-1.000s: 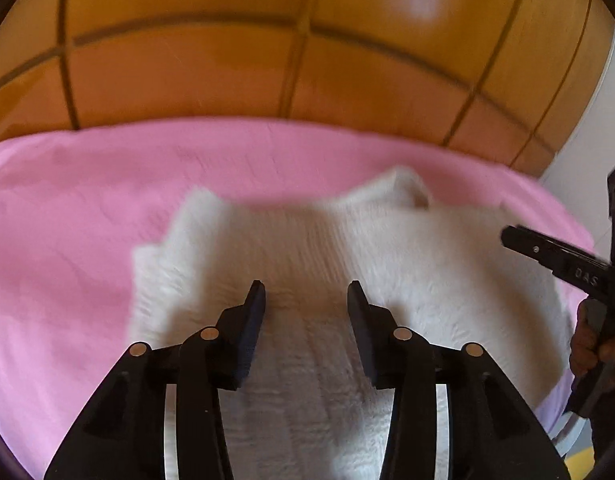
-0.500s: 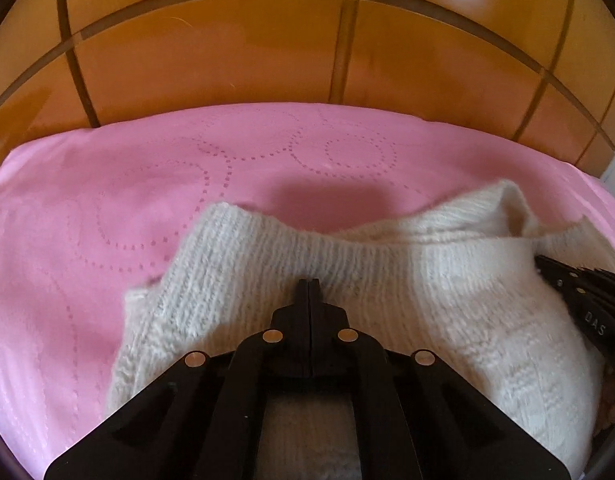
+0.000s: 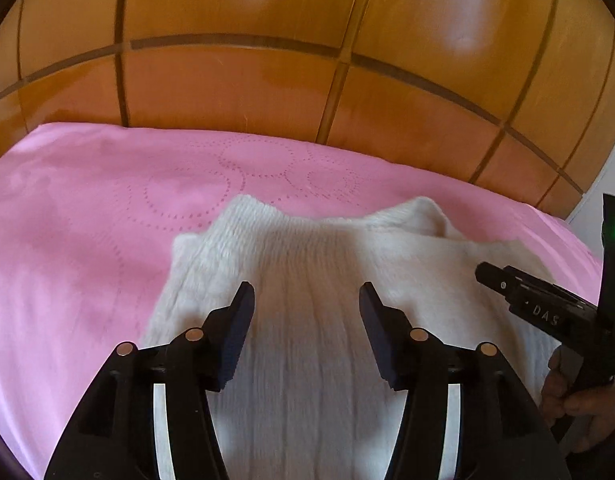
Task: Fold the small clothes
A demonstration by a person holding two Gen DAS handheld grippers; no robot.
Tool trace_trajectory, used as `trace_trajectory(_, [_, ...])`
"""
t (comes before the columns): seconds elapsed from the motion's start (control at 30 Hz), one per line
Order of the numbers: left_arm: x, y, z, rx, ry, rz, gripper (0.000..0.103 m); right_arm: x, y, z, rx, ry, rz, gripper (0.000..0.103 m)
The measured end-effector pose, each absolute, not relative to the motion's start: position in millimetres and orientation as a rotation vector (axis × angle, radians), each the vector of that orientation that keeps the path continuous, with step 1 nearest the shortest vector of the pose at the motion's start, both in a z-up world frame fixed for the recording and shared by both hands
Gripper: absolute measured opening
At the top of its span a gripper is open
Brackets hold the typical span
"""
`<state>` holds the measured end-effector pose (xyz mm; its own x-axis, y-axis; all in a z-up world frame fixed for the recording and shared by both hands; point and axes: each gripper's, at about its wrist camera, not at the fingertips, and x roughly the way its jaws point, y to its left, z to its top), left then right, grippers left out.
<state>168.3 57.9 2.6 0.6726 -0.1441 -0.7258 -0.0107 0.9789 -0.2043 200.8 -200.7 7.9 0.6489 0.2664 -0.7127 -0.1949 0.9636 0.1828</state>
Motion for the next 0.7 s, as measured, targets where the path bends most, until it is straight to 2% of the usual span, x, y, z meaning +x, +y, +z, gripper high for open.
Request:
trace_trajectory(0.17, [141, 57, 7, -0.185, 0.821, -0.057, 0.054, 156, -218, 16, 0.110, 0.801, 0.270, 0.069])
trace_trajectory(0.27, [129, 61, 7, -0.178, 0.823, -0.053, 0.064, 141, -235, 12, 0.146, 0.809, 0.257, 0.069])
trace_trajectory(0.6, [95, 90, -8, -0.197, 0.859, 0.024, 0.064, 93, -316, 3, 0.244, 0.811, 0.060, 0.071])
trace_trajectory(0.7, [85, 109, -17, -0.242, 0.873, 0.071, 0.074, 78, -346, -2, 0.281, 0.813, -0.019, 0.072])
